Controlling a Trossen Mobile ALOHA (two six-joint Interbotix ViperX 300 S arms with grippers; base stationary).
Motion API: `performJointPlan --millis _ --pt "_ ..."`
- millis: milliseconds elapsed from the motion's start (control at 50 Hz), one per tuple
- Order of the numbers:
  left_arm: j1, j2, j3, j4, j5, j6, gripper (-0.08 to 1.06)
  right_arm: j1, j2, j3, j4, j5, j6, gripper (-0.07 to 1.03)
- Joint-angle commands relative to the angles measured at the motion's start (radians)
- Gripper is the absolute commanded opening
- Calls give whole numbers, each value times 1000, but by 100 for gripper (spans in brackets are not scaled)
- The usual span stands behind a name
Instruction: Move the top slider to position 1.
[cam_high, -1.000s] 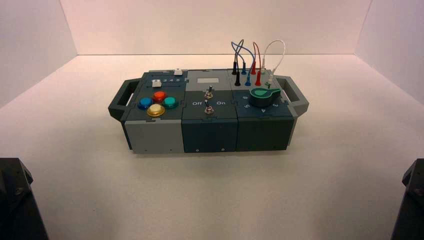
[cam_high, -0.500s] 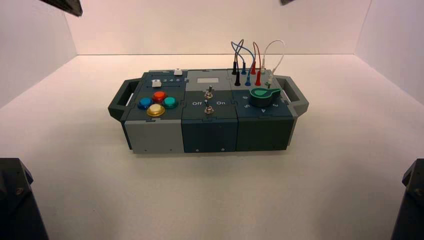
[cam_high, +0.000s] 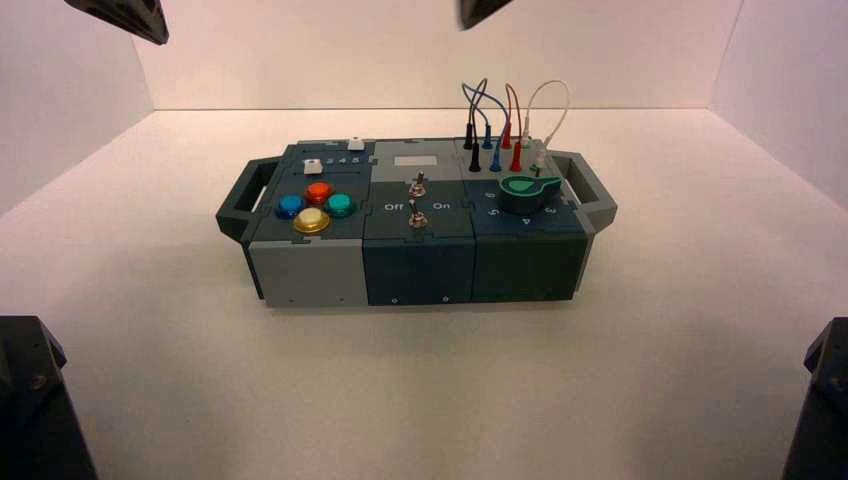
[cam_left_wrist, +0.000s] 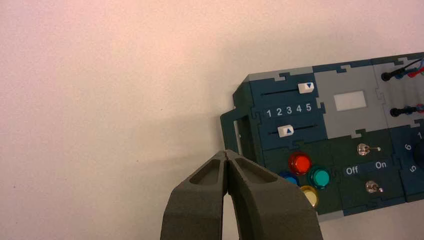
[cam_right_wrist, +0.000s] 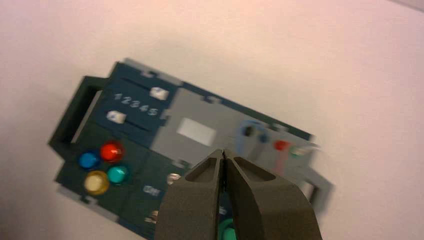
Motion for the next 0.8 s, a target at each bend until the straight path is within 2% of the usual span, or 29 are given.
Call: performJointPlan --millis 20,120,420,540,800 --pt "-2 -9 -25 0 -3 -2 -3 26 60 -84 58 0 3 -2" --pt "-2 -11 -21 2 -3 -3 -3 26 112 -124 120 18 0 -2" --pt "0 -20 -2 2 -14 -5 -3 26 215 -206 242 18 -2 -2" --pt "5 -20 6 2 -20 -5 -3 25 262 -242 268 25 -3 -2" --pt "5 -11 -3 2 -20 -6 -3 18 356 -305 288 32 -3 -2"
